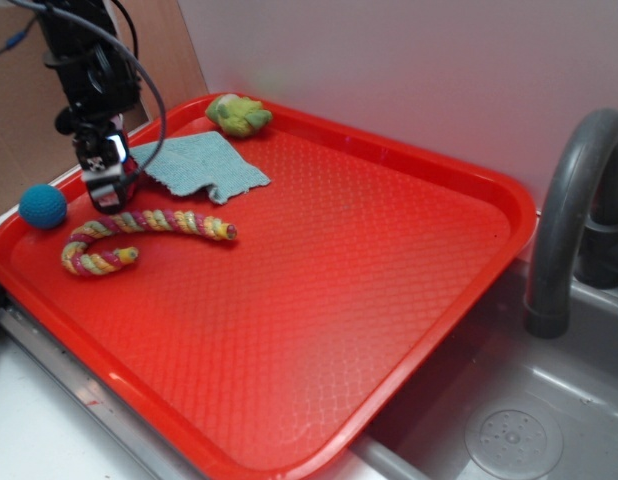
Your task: Grab the multicolored rope.
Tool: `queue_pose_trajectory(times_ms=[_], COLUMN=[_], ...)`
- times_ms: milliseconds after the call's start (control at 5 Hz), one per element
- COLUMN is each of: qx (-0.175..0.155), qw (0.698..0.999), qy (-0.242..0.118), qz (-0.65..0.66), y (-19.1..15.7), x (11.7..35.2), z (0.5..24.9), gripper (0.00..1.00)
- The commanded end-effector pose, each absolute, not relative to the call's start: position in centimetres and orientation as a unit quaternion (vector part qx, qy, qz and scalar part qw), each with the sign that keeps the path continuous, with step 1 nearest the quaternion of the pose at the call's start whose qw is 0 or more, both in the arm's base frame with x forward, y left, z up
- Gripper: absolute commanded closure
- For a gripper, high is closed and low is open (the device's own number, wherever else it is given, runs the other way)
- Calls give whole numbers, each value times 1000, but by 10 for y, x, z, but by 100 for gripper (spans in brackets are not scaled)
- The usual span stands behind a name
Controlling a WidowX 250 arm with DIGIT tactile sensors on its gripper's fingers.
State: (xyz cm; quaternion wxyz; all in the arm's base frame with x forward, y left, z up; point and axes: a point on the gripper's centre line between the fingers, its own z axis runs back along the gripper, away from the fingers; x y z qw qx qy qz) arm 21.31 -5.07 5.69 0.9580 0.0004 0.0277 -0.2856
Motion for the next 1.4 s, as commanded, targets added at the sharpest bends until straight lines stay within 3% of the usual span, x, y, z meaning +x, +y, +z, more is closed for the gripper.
queue_pose_trajectory(times_ms=[0, 200, 400, 600, 800, 1000, 1200], qx=[-30, -26, -1, 60, 76, 100, 152], qw=[940, 934, 929, 933, 932, 939, 956], qy=[20, 35, 56, 75, 69, 54, 32], qz=[-339, -354, -367, -346, -346, -325, -250], y=[-75, -83, -87, -87, -87, -83, -74], x=[210, 202, 197, 192, 190, 195, 207], z=[39, 28, 14, 2, 10, 35, 77], gripper=[0, 0, 0, 36, 100, 100, 100])
